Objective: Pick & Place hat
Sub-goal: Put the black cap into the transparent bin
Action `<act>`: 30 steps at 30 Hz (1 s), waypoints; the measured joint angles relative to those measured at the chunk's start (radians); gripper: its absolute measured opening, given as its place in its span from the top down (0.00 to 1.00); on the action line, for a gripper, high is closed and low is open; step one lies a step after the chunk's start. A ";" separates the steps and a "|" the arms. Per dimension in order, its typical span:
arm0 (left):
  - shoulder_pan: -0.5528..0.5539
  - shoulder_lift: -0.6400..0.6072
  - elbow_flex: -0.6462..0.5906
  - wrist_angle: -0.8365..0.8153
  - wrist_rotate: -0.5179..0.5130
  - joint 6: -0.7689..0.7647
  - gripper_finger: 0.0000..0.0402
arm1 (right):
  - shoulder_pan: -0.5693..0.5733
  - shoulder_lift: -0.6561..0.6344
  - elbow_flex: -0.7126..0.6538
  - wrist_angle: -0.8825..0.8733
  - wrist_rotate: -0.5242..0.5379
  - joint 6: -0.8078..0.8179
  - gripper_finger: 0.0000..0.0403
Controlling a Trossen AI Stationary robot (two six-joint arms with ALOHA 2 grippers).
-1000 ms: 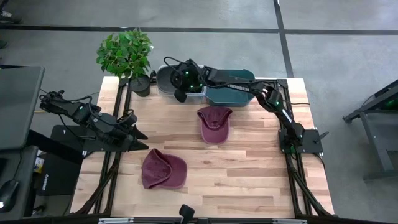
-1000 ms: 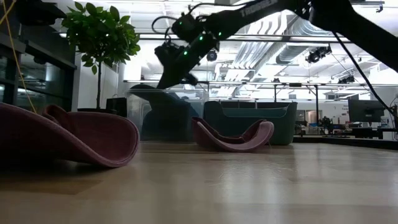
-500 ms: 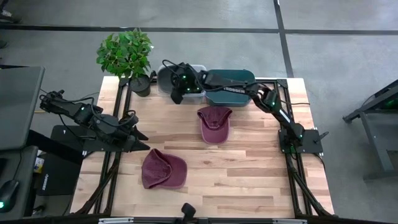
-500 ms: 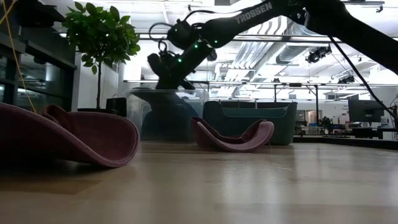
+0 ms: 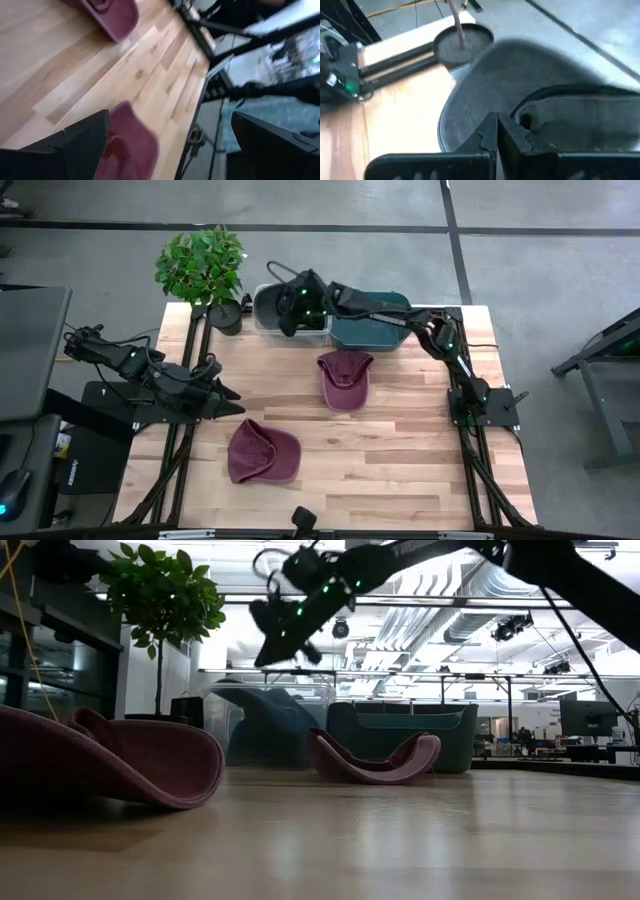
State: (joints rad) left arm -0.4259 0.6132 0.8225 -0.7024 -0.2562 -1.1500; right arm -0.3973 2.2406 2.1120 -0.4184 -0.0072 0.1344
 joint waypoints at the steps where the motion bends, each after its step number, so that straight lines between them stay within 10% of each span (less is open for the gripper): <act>1: 0.000 0.000 0.000 0.017 -0.015 -0.005 0.01 | 0.001 -0.018 0.000 -0.012 0.000 -0.004 1.00; 18: 0.089 0.093 0.002 0.256 -0.212 0.269 0.01 | 0.188 -0.471 -0.019 -0.670 0.230 -0.073 1.00; 30: 0.525 0.354 0.069 0.273 0.013 0.336 0.01 | 0.380 -0.862 -0.654 -0.449 0.313 0.318 1.00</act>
State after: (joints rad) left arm 0.0988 0.9677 0.8914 -0.4289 -0.2429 -0.8140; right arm -0.0174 1.3782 1.4580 -0.8672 0.3062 0.4525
